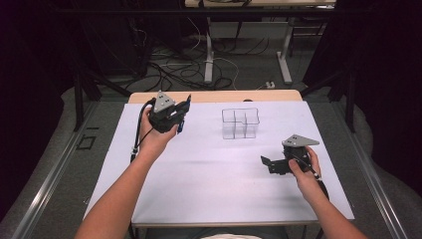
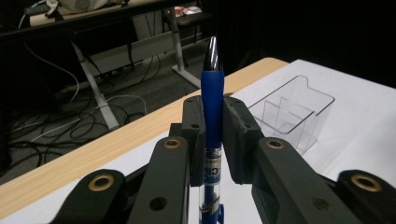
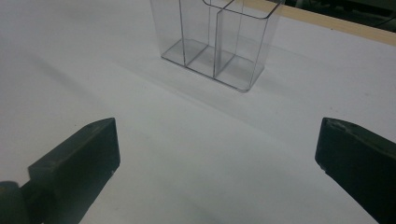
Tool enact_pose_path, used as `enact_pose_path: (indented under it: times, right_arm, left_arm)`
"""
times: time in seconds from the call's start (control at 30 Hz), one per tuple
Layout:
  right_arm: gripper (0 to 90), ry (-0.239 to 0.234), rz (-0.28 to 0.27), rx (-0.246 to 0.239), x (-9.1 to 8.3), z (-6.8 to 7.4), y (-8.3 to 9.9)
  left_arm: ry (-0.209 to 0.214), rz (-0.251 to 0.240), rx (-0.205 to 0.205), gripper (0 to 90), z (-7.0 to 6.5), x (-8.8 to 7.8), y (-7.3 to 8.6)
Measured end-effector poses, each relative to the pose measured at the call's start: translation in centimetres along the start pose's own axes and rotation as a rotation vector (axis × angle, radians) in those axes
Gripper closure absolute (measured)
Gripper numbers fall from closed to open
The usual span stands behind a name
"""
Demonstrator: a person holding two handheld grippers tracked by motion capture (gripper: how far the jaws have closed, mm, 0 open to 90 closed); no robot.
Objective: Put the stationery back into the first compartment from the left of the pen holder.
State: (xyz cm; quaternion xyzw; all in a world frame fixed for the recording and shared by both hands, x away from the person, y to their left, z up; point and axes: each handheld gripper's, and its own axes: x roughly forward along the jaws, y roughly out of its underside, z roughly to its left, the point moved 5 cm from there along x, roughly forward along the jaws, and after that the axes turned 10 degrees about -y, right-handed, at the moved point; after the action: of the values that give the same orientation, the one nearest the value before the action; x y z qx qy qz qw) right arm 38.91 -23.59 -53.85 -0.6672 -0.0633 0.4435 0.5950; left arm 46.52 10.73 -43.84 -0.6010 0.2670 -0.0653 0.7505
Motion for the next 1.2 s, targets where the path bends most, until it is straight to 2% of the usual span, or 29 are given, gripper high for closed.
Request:
enact_pose_path:
  times: [0.13, 0.33, 0.5, 0.7, 0.77, 0.97, 1.07, 1.2]
  right_arm:
    - [0.0, 0.008, 0.001, 0.006, 0.0, -0.1, 0.1]
    - [0.0, 0.0, 0.002, 0.015, 0.0, -0.4, 0.3]
    - [0.0, -0.003, -0.01, 0.012, -0.1, -0.4, 0.2]
    - [0.0, -0.003, -0.007, 0.008, -0.2, -0.4, 0.2]
    - [0.0, -0.005, -0.005, 0.008, -0.2, -0.4, 0.2]
    - [0.0, -0.005, 0.0, -0.004, -0.3, -0.3, 0.1]
    - [0.0, -0.003, 0.002, -0.001, -0.3, -0.3, 0.2]
    - [0.0, -0.003, -0.006, 0.0, -0.2, -0.3, 0.1]
  left_arm:
    - [0.001, -0.011, 0.018, 79.7, -0.4, 0.3, -0.3]
    - [0.019, -0.042, -0.003, 79.7, -1.3, 0.9, -1.1]
    - [0.04, -0.044, 0.006, 79.7, -2.2, 1.3, -1.8]
    - [0.066, -0.06, -0.011, 79.7, -3.4, 2.0, -3.0]
    - [0.07, -0.062, 0.001, 79.7, -3.8, 2.3, -3.4]
    - [0.092, -0.074, 0.0, 79.7, -4.6, 2.9, -4.3]
    - [0.096, -0.085, -0.007, 79.7, -5.0, 3.3, -4.6]
    - [0.099, -0.108, -0.037, 79.7, -5.3, 3.7, -5.0]
